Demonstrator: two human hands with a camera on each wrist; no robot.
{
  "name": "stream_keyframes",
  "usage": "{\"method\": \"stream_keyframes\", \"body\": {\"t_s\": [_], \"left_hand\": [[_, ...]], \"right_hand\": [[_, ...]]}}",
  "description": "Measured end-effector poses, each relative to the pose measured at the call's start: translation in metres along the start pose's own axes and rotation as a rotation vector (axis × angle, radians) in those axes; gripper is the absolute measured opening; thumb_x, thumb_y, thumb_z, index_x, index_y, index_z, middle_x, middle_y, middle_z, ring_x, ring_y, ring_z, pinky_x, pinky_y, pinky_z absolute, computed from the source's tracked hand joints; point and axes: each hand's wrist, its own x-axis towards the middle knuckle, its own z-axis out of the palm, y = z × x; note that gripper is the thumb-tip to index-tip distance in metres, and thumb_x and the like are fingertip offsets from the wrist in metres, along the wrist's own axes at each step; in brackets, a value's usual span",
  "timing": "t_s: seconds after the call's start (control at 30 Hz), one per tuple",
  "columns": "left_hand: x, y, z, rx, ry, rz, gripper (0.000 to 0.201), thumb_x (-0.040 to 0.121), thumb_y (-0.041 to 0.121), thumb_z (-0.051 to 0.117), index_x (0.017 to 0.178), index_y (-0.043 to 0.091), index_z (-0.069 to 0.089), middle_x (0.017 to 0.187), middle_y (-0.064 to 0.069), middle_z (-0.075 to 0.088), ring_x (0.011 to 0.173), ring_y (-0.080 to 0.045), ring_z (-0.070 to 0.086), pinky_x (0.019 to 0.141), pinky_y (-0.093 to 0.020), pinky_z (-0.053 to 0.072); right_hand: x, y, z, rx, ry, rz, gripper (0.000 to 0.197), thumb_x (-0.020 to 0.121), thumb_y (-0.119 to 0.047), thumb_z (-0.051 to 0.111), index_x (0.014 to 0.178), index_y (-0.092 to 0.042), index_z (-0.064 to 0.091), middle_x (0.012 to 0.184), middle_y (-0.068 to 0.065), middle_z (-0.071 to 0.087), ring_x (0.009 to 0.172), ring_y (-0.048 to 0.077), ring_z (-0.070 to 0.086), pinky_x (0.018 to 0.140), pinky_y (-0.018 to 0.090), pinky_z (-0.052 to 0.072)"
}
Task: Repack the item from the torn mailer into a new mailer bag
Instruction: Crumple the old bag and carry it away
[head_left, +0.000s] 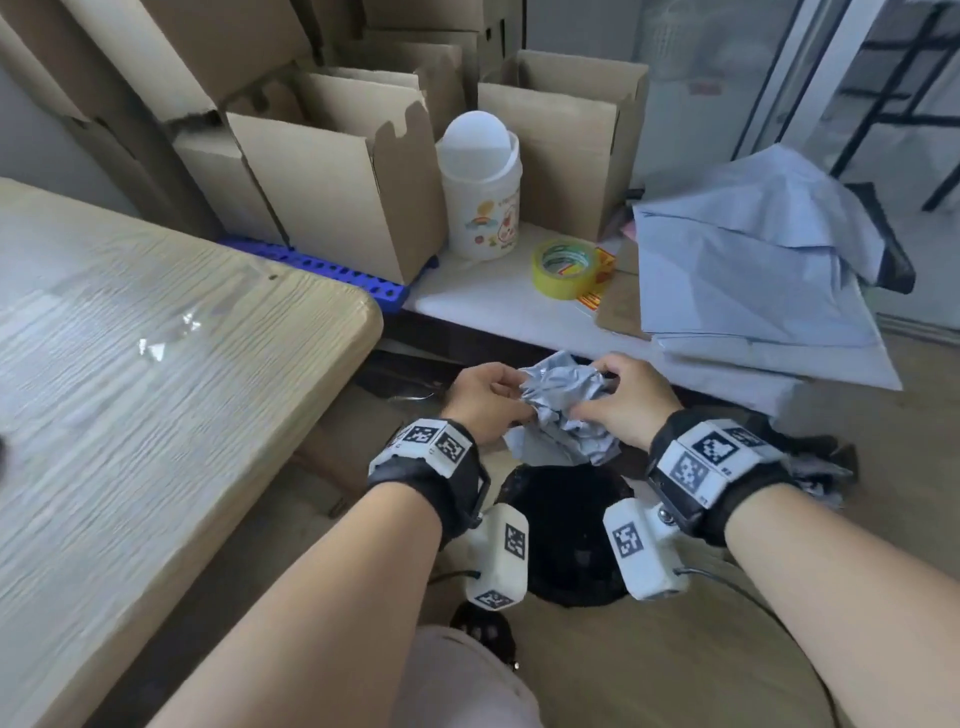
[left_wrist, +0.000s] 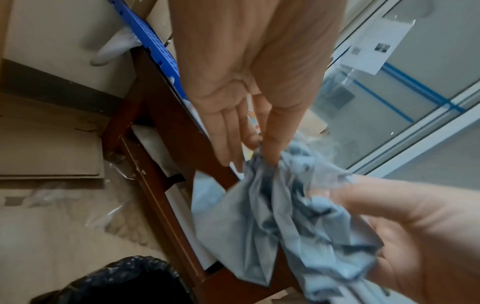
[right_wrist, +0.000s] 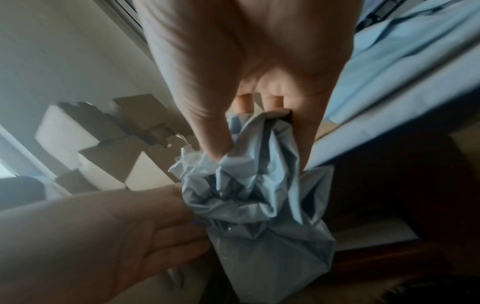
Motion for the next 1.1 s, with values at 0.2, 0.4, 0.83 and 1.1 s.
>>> {"method": "stream_keyframes", "body": {"t_s": [0.2, 0.4, 0.83, 1.1], "left_hand": [[0.027, -0.051, 0.03, 0.029, -0.194, -0.173, 0.034, 0.081, 0.0, 0.07, 0.113, 0.009, 0.064, 0.108, -0.009, 0.068, 0.088, -0.015, 0.062, 0.067, -0.019, 0.054], [0.052, -0.094, 0.061, 0.105, -0.319, -0.275, 0.044, 0.082, -0.01, 0.059, 0.124, 0.001, 0.061, 0.124, -0.021, 0.062, 0.097, -0.025, 0.064, 0.09, -0.034, 0.056], [0.065, -0.143, 0.085, 0.111, -0.477, -0.459, 0.047, 0.091, -0.01, 0.049, 0.137, 0.001, 0.048, 0.14, -0.021, 0.05, 0.127, -0.034, 0.053, 0.09, -0.033, 0.052], [0.064, -0.151, 0.087, 0.067, -0.466, -0.472, 0.049, 0.091, -0.012, 0.048, 0.137, 0.003, 0.049, 0.14, -0.02, 0.05, 0.128, -0.033, 0.052, 0.074, -0.022, 0.051]], "right_hand": [[0.014, 0.066, 0.039, -0.093, 0.0, 0.232, 0.039, 0.066, -0.033, 0.08, 0.093, -0.024, 0.053, 0.084, -0.009, 0.057, 0.084, 0.017, 0.058, 0.074, 0.031, 0.049], [0.032, 0.107, 0.079, -0.082, -0.021, 0.315, 0.038, 0.063, -0.036, 0.083, 0.089, -0.023, 0.058, 0.085, -0.006, 0.061, 0.084, 0.018, 0.06, 0.071, 0.03, 0.048], [0.04, 0.155, 0.119, -0.032, -0.155, 0.442, 0.024, 0.078, -0.03, 0.073, 0.097, -0.016, 0.07, 0.094, 0.003, 0.069, 0.092, 0.027, 0.065, 0.086, 0.038, 0.053], [0.037, 0.162, 0.118, 0.05, -0.188, 0.47, 0.033, 0.071, -0.038, 0.08, 0.098, -0.03, 0.062, 0.093, -0.002, 0.067, 0.085, 0.021, 0.067, 0.084, 0.038, 0.056]]}}
